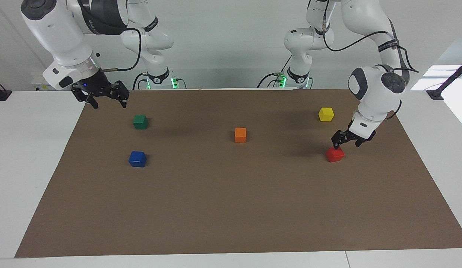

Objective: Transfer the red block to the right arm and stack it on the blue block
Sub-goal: 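Reach the left gripper down and grasp the red cube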

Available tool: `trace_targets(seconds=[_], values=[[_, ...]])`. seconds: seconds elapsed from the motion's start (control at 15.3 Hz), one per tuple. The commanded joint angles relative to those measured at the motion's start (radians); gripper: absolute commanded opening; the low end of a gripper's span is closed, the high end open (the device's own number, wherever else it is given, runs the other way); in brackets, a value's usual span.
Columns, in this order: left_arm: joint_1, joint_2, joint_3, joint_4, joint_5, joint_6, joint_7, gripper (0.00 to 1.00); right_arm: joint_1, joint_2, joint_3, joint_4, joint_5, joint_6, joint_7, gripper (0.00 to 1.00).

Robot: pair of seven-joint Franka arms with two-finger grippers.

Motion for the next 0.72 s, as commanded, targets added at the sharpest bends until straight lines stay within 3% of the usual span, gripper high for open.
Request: trace_targets(seconds=[0.0, 0.46, 0.66], values=[[0.001, 0.016, -0.003, -0.038, -0.006, 0.078, -0.01, 1.0, -0.011, -0.005, 0.005, 0.007, 0.016, -0.023, -0.021, 1.0], [-0.008, 0.082, -0.005, -0.066, -0.007, 0.119, -0.022, 1.0, -0.011, -0.004, 0.008, 0.005, 0.028, 0.017, -0.098, 1.0], [-0.008, 0.097, -0.005, -0.071, -0.007, 0.119, -0.05, 1.0, -0.026, -0.004, 0.005, -0.013, 0.198, 0.037, -0.11, 1.0]])
